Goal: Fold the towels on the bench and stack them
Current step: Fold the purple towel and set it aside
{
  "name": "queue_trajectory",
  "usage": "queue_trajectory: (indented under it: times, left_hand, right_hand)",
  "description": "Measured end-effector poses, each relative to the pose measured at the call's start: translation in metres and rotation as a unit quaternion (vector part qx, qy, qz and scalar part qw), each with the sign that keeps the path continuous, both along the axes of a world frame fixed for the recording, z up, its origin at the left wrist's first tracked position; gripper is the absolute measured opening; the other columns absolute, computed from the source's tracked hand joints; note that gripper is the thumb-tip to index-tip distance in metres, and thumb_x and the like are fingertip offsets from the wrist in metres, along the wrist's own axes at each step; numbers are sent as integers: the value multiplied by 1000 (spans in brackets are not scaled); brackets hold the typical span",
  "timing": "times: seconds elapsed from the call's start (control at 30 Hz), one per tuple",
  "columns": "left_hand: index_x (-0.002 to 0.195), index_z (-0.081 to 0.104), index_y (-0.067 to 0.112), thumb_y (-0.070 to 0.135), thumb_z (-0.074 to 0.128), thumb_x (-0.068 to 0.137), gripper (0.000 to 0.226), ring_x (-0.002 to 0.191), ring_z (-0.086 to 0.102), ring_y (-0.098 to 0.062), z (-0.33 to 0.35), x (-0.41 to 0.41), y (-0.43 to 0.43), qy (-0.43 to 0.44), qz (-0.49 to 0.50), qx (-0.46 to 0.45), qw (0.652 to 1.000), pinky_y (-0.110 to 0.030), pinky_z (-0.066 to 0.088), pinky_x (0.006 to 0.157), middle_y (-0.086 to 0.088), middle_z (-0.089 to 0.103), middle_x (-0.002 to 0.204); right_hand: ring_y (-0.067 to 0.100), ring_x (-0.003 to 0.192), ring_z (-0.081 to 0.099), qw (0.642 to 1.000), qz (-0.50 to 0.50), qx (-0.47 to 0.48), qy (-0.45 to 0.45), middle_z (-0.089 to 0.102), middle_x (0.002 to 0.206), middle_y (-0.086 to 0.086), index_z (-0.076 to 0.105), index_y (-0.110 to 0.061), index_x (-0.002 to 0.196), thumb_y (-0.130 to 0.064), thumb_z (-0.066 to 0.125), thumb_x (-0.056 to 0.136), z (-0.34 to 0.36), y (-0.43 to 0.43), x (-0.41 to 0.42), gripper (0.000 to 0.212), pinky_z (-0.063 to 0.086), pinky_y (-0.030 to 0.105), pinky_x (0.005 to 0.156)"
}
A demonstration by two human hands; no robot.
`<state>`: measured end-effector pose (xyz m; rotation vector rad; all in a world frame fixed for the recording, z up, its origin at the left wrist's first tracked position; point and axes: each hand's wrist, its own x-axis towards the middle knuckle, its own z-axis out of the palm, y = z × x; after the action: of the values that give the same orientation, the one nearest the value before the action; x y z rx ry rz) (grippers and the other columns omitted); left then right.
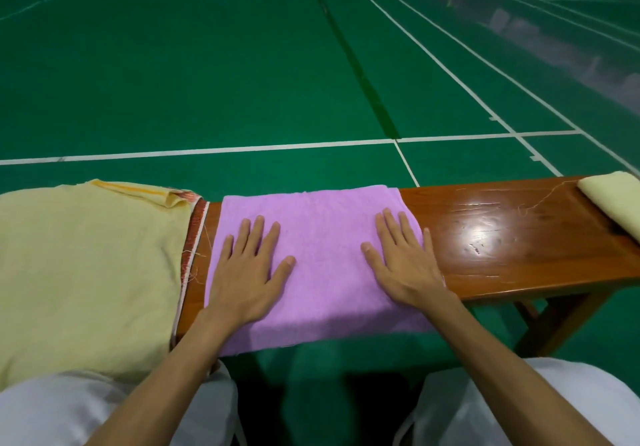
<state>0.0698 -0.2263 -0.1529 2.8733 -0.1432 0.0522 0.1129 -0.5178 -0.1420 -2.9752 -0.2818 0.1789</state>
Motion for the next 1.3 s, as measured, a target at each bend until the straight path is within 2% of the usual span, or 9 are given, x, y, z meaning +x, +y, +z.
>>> queue_trajectory:
  times: [0.2,0.3,0.37,0.57,0.73,0.87,1.03,1.13,1.3]
  left_hand:
    - [165,7,29,74,4,94,84,158,-13,-18,6,-4,-1,13,-2,-55,998,-44,-6,129,3,-10,171]
    - [146,50,17,51,38,106,54,144,41,-22,18,-7,-3,-55,83,-267,958,-50,33,122,-3,47,155]
    - [125,59,13,33,55,105,28,118,58,-25,23,-7,1,-127,174,-298,930,-46,51,101,-7,63,127]
    - [116,56,4,45,73,89,52,104,57,-36,23,-3,22,-48,308,-70,947,-48,50,86,-17,59,116]
    - [81,60,11,35,67,96,29,74,62,-28,17,1,22,-79,239,-107,962,-36,43,62,-8,63,82]
    - [80,53,16,26,63,99,24,66,51,-17,26,0,19,-105,195,-223,949,-35,37,62,0,54,74]
    - [105,68,11,22,72,94,15,89,68,-25,53,4,28,73,270,-542,792,-35,52,73,-6,73,100]
    - [122,56,17,14,76,90,38,94,63,-18,55,2,32,68,268,-545,792,-34,49,69,4,65,109]
    - [134,60,30,11,66,99,40,117,55,-20,49,-2,39,21,204,-507,837,-32,50,84,8,53,137]
  right_hand:
    - [24,158,-14,998,-58,18,5,-13,171,-2,-2,-19,164,-66,5,99,4,-10,0,81,-7,53,125]
    - [35,153,22,987,-95,71,-104,22,168,12,33,-13,156,-37,36,108,8,-8,1,54,22,54,124]
    - [33,130,45,971,-144,94,-167,47,148,16,47,-10,141,-29,49,104,16,-3,2,41,41,49,107]
    - [30,116,51,965,-236,48,-106,55,127,15,55,-7,125,-43,55,102,37,2,2,43,46,43,94]
    - [26,103,54,969,-215,69,-100,58,117,11,58,-11,113,-33,51,106,38,5,3,24,48,39,84]
    - [20,74,56,952,-184,225,-92,58,86,3,47,-16,97,-29,53,105,34,-2,5,17,39,30,57]
    - [21,90,60,919,-190,334,-91,61,103,-2,47,-21,115,-17,65,99,31,-14,3,26,54,38,77]
    - [15,99,62,897,-145,412,-63,61,121,-7,50,-30,135,-11,68,97,32,-24,1,46,53,31,82]
    - [13,93,63,889,-137,431,-75,73,113,-3,76,-25,107,-6,64,98,27,-30,-3,25,53,25,79]
